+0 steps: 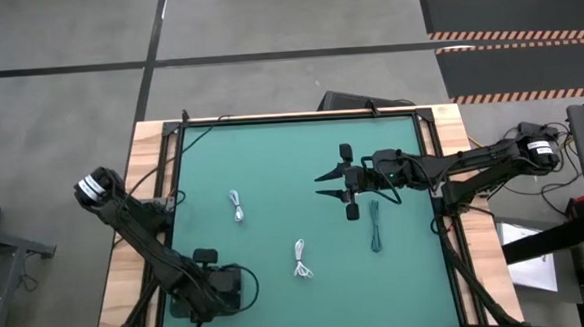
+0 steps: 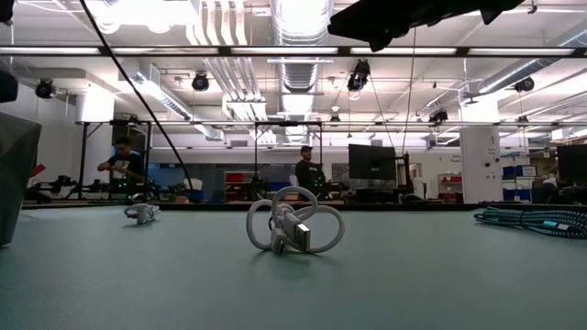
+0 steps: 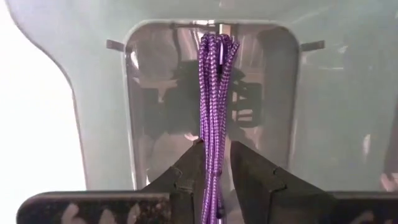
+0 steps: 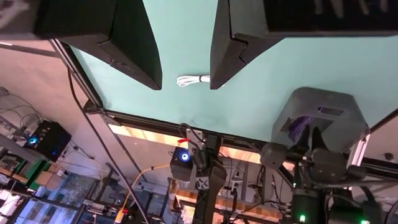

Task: Pick and place USB-C Cables
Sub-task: Put the blue black charger cable into the black bin

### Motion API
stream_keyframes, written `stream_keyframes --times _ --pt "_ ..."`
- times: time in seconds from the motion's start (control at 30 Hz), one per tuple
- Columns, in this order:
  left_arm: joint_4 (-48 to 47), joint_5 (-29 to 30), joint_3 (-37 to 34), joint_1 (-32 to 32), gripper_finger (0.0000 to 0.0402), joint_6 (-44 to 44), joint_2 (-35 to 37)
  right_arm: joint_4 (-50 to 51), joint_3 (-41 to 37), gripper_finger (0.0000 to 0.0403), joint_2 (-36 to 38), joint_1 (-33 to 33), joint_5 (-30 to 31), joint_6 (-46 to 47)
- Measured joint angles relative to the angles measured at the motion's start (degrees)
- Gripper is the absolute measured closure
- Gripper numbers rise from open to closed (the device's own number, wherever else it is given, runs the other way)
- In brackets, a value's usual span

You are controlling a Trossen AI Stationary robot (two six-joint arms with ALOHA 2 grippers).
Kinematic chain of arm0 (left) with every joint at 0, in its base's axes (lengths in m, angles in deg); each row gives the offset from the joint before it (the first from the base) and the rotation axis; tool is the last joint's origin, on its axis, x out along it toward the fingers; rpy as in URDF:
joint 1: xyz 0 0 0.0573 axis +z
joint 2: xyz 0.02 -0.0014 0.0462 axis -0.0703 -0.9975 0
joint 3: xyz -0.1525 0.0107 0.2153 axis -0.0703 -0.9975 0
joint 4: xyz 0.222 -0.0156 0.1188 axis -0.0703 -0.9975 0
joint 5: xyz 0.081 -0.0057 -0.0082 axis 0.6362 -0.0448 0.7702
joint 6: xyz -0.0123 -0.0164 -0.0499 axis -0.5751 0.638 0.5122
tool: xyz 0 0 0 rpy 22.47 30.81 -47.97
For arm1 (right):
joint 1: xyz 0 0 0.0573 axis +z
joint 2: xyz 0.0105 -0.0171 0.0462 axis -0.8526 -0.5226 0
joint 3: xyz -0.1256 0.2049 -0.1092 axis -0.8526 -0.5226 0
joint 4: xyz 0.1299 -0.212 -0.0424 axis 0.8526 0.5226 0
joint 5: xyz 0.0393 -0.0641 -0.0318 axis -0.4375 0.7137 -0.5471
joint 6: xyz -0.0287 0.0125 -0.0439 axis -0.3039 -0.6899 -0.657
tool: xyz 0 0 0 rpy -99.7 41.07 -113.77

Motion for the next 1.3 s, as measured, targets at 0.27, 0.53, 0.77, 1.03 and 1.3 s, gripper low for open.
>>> stream_keyframes --times 0.27,0.53,0.77,1.03,1.3 --pt "0.03 0.1 1.25 2.74 0.0343 2.44 3.99 0.76 0.0 0.0275 0.0 0.0 0.01 0.6" --pt "0.12 3.02 3.61 10.19 0.0343 2.98 7.68 3.67 0.0 0.0275 -0.02 0.01 -0.02 5.44" --pt "0.12 7.51 3.72 17.73 0.0343 1.08 10.33 11.49 0.0 0.0275 -0.02 0.04 -0.06 15.94" --pt "0.86 20.01 3.72 22.73 0.0343 -15.9 11.86 22.3 0.0 0.0275 -0.02 0.17 -0.05 30.2" --pt "2.63 34.25 3.64 24.48 0.0343 -34.94 11.89 27.89 0.0 0.0275 -0.02 3.13 -0.37 43.2"
